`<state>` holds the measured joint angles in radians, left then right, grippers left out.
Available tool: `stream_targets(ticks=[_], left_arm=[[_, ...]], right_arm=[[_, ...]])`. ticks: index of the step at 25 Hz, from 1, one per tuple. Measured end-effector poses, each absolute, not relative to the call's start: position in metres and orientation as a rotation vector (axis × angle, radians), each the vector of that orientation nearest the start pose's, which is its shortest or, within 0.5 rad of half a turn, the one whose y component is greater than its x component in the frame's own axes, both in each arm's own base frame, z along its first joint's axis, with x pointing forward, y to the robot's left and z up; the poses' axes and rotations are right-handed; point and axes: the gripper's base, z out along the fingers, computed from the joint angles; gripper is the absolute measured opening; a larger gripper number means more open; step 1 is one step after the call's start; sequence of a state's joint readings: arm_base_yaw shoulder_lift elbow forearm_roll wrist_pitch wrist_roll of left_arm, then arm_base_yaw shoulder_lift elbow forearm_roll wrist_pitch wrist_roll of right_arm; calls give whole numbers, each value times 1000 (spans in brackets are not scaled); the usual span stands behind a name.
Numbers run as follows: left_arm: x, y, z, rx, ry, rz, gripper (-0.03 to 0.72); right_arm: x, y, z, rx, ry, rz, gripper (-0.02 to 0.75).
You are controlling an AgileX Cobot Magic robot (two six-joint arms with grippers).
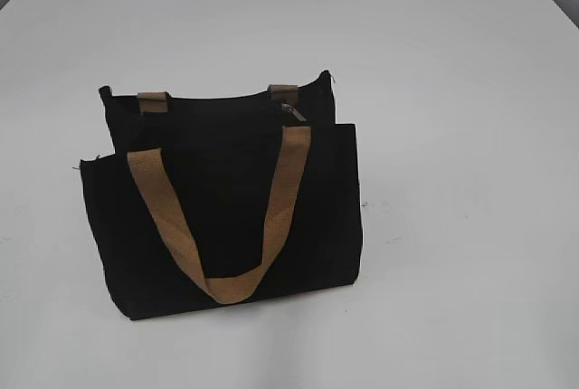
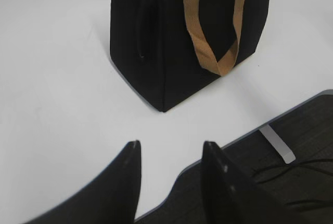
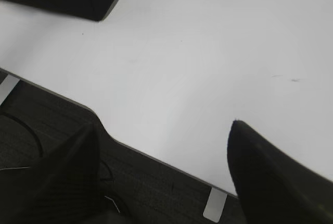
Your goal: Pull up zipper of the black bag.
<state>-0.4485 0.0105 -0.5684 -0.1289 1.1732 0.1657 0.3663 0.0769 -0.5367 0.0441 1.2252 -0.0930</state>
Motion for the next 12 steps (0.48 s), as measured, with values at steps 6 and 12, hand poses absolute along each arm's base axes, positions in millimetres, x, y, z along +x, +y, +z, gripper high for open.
stream_targets(ticks=[6, 12], left_arm=[[-11, -6, 284, 615, 1965, -344, 288], [-11, -6, 285, 603, 1954, -347, 288]], right_arm=[[-7, 0, 273, -506, 2152, 194, 592], [0, 3, 268, -494, 2107, 197, 592]])
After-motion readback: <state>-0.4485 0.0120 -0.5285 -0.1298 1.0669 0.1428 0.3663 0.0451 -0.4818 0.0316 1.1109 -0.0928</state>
